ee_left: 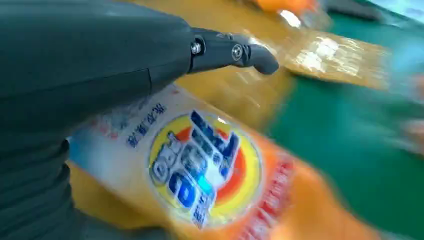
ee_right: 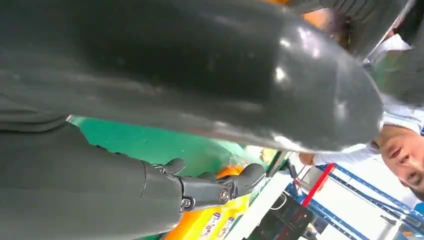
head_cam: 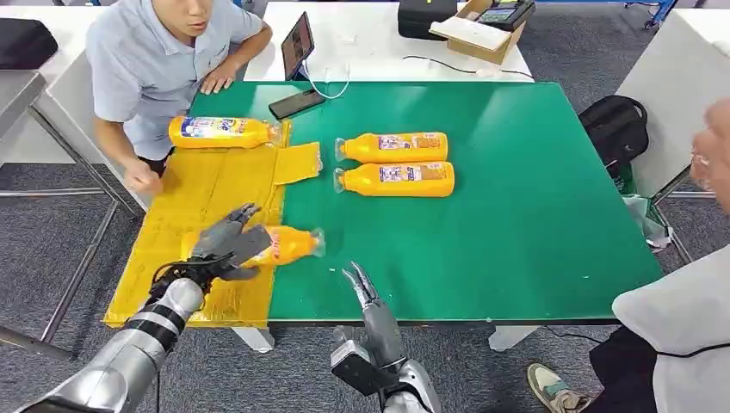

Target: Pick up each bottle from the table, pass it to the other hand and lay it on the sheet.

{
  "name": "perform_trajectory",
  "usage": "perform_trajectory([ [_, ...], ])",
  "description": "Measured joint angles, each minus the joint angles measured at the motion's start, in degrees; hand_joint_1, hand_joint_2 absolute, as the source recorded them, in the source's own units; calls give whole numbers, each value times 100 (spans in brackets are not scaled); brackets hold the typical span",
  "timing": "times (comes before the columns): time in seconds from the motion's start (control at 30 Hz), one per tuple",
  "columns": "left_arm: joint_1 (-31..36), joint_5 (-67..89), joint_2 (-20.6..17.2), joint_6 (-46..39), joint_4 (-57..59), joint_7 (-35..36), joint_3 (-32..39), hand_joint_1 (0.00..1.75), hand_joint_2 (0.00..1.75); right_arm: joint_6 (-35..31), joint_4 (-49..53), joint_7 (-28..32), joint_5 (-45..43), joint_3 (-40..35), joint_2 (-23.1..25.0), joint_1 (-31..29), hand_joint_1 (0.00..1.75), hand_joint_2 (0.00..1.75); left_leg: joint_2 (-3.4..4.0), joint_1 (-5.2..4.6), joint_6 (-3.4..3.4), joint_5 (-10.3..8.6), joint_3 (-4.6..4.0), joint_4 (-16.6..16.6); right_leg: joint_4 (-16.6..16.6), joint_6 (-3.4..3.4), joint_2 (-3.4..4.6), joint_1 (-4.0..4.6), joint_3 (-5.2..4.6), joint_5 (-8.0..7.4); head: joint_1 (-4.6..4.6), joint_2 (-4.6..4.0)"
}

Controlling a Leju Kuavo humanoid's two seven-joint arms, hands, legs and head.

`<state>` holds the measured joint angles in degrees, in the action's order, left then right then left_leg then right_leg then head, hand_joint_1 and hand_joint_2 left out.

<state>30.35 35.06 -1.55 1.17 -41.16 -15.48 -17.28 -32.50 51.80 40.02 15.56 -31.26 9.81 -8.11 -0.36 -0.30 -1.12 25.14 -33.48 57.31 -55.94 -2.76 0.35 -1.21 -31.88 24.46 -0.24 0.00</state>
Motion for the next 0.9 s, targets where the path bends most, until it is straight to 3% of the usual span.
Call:
perform_trajectory([
  [0.1,-514,-1271,55,747,-669,-469,83,0,175,-46,0,0,-140,-94,-15,-1,0,0,-1,0,-1,2,-10,0,1,0,0,0,-11,2,2,0],
  [0.23,-1138,-2127,136,969,-1530,-569,98,0,175,-103,-2,0,-232,-160,-35,-1,0,0,0,0,-1,2,-27,1,2,0,0,0,-29,1,2,0],
  [0.53,-2039,-3404,512,-317,-3041,-1204,256,0,175,-602,184,0,-249,-218,-136,76,0,0,-1,1,-2,2,-41,2,2,0,0,1,-41,1,0,0],
  [0.6,-2264,-3997,667,-432,-3438,-1271,354,0,175,-706,383,0,71,-157,-177,147,0,0,-2,1,-2,2,-46,2,3,0,0,1,-45,1,2,0],
  [0.7,-2678,-4895,872,-785,-4155,-1374,492,0,175,-726,822,2,1252,303,-170,356,0,0,-1,1,-3,4,-55,2,4,0,0,1,-55,1,2,0],
  [0.83,-2983,-5066,955,-1175,-4808,-1488,557,0,175,-730,1082,-29,2024,1019,-151,395,0,0,-15,1,-4,3,-63,2,6,0,-5,1,-57,1,2,0],
  [0.9,-3252,-5114,1009,-1256,-5163,-1566,642,0,175,-734,1146,-409,2761,1391,-218,380,0,0,-3,0,-4,4,-59,1,6,0,1,0,-60,0,-2,0],
])
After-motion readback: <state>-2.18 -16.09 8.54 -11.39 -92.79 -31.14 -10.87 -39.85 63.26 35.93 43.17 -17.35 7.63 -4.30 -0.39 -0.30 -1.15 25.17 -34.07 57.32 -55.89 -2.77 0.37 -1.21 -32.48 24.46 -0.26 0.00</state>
